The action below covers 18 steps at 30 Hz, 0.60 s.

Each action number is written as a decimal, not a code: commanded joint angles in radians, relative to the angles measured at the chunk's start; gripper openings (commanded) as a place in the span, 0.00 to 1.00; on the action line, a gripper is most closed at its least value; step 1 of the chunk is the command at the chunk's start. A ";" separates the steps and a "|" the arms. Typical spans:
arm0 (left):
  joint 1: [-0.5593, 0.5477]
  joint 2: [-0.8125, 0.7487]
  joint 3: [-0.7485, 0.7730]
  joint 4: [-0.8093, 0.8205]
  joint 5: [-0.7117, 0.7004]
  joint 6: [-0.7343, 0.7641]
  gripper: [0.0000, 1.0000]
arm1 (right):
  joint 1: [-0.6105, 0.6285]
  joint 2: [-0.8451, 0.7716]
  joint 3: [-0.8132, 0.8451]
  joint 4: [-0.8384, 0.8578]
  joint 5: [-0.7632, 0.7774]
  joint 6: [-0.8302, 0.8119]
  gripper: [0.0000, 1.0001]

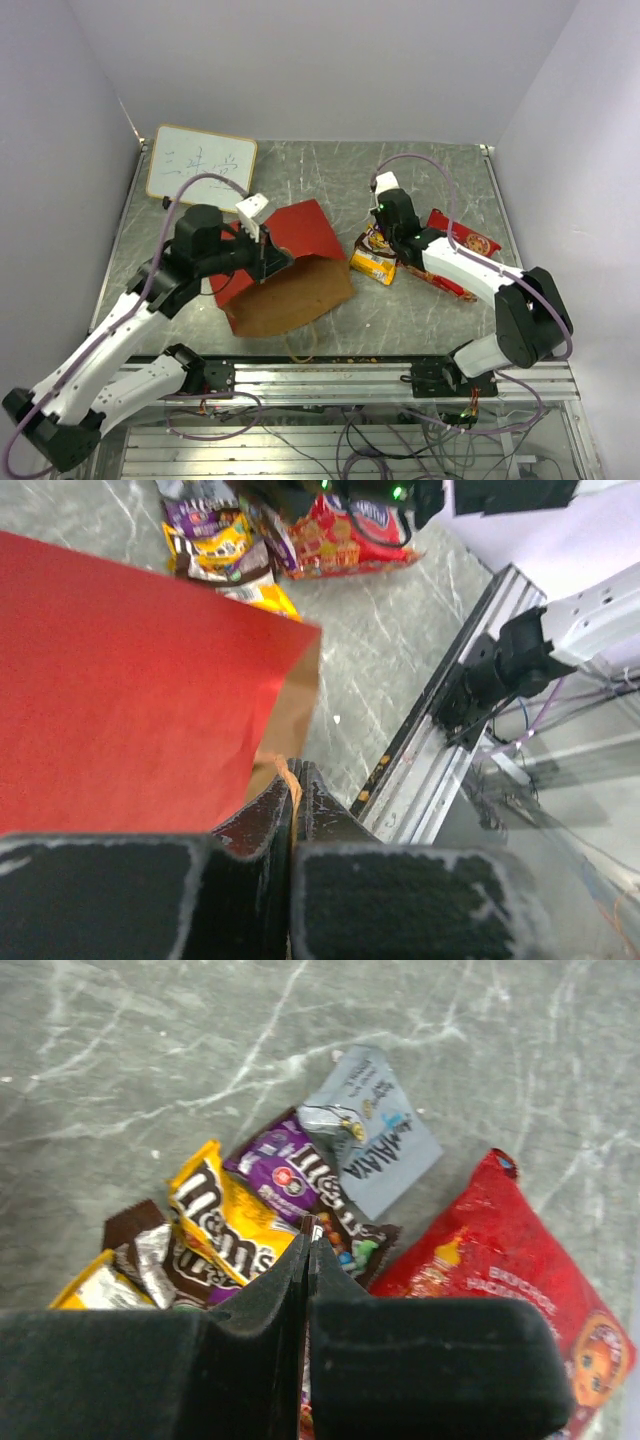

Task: Take the snacks out of the paper bag
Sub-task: Place the snack at the center of the board.

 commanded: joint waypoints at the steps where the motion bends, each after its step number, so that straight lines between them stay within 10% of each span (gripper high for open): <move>1: -0.005 -0.101 0.010 -0.064 -0.115 -0.090 0.07 | -0.002 0.056 0.028 0.030 -0.105 0.109 0.00; 7: -0.004 -0.138 0.024 -0.055 -0.362 -0.146 0.07 | 0.014 0.131 0.045 0.036 -0.112 0.138 0.00; 18: -0.005 -0.023 0.047 -0.009 -0.285 -0.109 0.07 | 0.024 0.166 0.054 0.015 -0.181 0.191 0.01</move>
